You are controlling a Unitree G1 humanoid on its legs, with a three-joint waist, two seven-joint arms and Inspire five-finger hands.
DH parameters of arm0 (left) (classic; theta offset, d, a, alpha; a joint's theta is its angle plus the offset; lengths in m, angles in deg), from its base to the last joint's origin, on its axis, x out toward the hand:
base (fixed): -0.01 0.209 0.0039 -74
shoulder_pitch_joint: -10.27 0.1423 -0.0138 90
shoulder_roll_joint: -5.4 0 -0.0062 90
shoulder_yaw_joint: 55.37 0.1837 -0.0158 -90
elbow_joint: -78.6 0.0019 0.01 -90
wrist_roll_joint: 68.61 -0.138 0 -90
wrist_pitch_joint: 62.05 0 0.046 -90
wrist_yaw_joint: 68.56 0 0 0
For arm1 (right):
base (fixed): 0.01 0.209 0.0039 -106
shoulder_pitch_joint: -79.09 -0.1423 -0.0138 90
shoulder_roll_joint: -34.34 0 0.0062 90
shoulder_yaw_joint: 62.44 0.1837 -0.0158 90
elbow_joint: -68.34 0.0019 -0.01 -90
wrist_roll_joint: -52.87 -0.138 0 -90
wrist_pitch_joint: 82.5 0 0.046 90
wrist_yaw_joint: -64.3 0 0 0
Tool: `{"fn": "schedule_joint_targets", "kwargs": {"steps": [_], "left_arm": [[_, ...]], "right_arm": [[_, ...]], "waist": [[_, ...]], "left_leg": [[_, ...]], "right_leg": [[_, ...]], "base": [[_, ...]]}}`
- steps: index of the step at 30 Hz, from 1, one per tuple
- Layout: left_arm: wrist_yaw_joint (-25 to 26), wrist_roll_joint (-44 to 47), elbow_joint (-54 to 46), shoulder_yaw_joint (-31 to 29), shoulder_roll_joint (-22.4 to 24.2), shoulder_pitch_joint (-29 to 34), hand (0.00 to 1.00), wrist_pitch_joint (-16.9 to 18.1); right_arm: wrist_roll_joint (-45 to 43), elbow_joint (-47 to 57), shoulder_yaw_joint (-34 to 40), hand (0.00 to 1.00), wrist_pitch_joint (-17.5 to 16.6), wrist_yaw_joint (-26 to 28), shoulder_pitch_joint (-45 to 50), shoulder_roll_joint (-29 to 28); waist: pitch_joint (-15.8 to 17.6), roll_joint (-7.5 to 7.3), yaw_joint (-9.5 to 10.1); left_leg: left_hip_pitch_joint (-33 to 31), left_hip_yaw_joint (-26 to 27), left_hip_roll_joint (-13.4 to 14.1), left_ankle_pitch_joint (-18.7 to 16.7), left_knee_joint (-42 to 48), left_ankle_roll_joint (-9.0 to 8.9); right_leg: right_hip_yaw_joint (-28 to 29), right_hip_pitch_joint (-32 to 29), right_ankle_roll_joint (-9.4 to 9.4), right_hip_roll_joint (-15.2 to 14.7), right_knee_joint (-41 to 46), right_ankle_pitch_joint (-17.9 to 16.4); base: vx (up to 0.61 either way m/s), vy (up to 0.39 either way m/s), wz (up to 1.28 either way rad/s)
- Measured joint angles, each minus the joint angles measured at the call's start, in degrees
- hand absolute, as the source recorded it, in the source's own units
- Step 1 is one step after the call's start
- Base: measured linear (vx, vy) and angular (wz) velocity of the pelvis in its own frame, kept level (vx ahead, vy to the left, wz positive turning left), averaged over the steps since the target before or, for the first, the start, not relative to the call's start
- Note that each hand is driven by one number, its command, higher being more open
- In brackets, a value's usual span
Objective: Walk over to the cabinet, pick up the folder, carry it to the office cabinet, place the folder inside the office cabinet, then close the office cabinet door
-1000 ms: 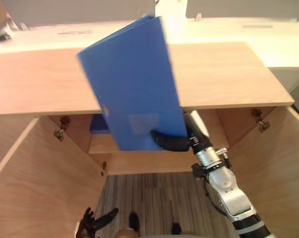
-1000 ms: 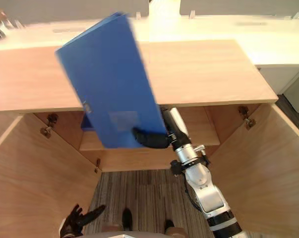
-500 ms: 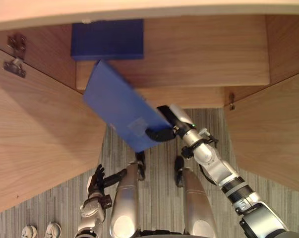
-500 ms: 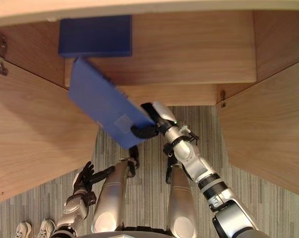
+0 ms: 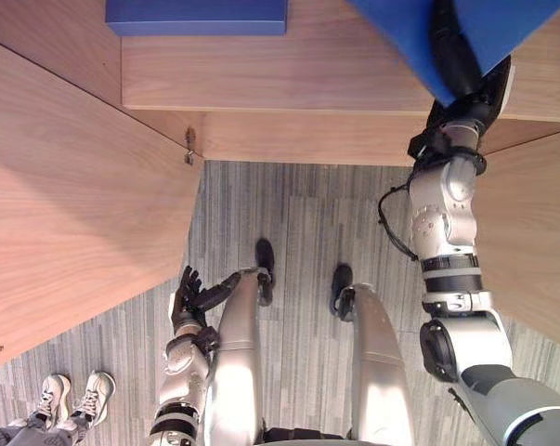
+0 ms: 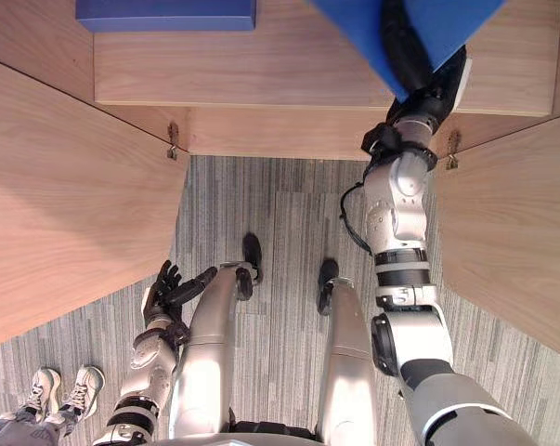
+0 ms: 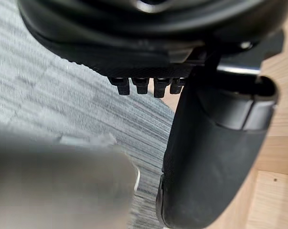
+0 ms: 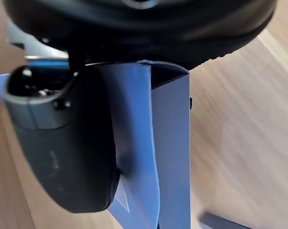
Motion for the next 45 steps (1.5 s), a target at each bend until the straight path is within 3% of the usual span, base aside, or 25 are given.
{"fn": "schedule_joint_targets", "kwargs": {"steps": [2, 3, 11, 17, 26, 30, 36, 37, 39, 45], "left_arm": [[1.0, 0.6, 0.0, 0.0, 0.1, -0.1, 1.0, 0.0], [1.5, 1.0, 0.0, 0.0, 0.2, -0.1, 1.0, 0.0], [3.5, 1.0, -0.1, 1.0, 0.9, -0.2, 1.0, 0.0], [3.3, 3.3, 1.2, 1.1, 1.0, -0.6, 1.0, 0.3], [2.2, 5.4, 3.7, 1.6, 1.0, -1.9, 1.0, 0.7], [2.0, 5.4, 4.0, 2.2, 0.8, -1.9, 1.0, 1.1], [0.3, 5.4, 6.1, 3.5, -0.6, -1.9, 1.0, 1.4], [-0.1, 5.4, 6.4, 3.7, -0.8, -1.9, 1.0, 1.6], [-0.4, 5.4, 7.5, 4.1, -1.5, -2.0, 1.0, 1.9], [-1.3, 5.4, 9.7, 5.1, -2.4, -2.6, 1.0, 1.9]], "right_arm": [[-2.9, -3.1, 1.7, 0.0, -0.1, -1.8, -2.6, -0.9], [-4.5, -4.6, 2.2, 1.0, -0.1, -3.0, -3.9, -1.4], [-7.2, -10.0, 2.6, 1.0, 0.6, -5.3, -10.2, -3.5], [-7.0, -13.5, -11.3, 1.0, 4.7, 3.2, -15.6, -1.5], [-5.7, -17.3, -18.7, 1.0, 6.4, 8.6, -16.7, -0.1], [-3.1, -19.4, -22.5, 1.0, 7.6, 10.9, -16.7, 3.2], [10.5, -19.5, -28.4, 1.0, 8.5, 16.8, -11.6, 10.8], [13.4, -19.5, -29.1, 0.0, 8.5, 17.6, -9.8, 11.9], [17.6, -19.3, -29.7, 0.0, 6.6, 18.8, -7.9, 12.7], [18.8, -19.9, -27.9, 0.0, 6.1, 18.1, -4.5, 13.8]], "waist": [[0.0, 0.0, 0.12], [0.0, 0.0, 0.16], [0.0, 0.0, 0.33], [-0.2, 0.04, -0.52], [-0.5, 0.0, -0.79], [-0.5, 0.0, -0.97], [-0.6, -0.04, -1.3], [-0.6, -0.05, -1.33], [-0.6, -0.08, -1.66], [-1.7, -0.11, -1.57]], "left_leg": [[-0.1, 0.0, 0.0, 0.3, -0.3, 0.17], [-0.2, 0.0, 0.0, 0.4, -0.5, 0.13], [1.8, 0.3, -0.2, 0.9, -2.7, -0.02], [4.8, 0.6, -0.3, 1.1, -5.0, -0.13], [6.8, 1.7, -0.3, 1.1, -6.2, -0.13], [6.9, 2.0, -0.3, 1.1, -6.3, -0.09], [7.2, 2.4, -0.4, 1.3, -6.8, 0.11], [7.2, 2.5, -0.4, 1.3, -6.8, 0.11], [7.3, 2.5, -0.4, 1.3, -6.8, 0.11], [7.2, 2.7, -0.2, 1.2, -6.9, 0.08]], "right_leg": [[-0.1, -0.2, -0.02, 0.0, -0.1, 0.0], [-0.1, -0.3, -0.04, 0.0, -0.2, 0.0], [-0.9, 1.8, -0.32, -0.4, -2.1, 0.2], [-1.3, 5.1, -0.37, -0.5, -5.0, 0.7], [-1.6, 8.0, 0.09, -0.7, -7.5, 1.4], [-1.4, 8.0, 0.22, -0.7, -7.6, 1.7], [-1.3, 8.2, 0.36, -0.9, -8.2, 1.9], [-1.3, 8.2, 0.38, -0.9, -8.2, 1.9], [-1.3, 8.2, 0.38, -0.9, -8.2, 1.9], [-1.3, 8.2, 0.38, -0.9, -8.5, 1.9]], "base": [[0.0, -0.046, 0.02], [0.02, -0.038, 0.02], [0.03, -0.024, 0.03], [0.01, -0.004, 0.01], [0.02, -0.002, 0.02], [-0.01, -0.003, -0.01], [-0.02, -0.007, -0.01], [0.0, 0.0, 0.0], [0.0, 0.0, 0.0], [0.0, 0.0, 0.0]]}}
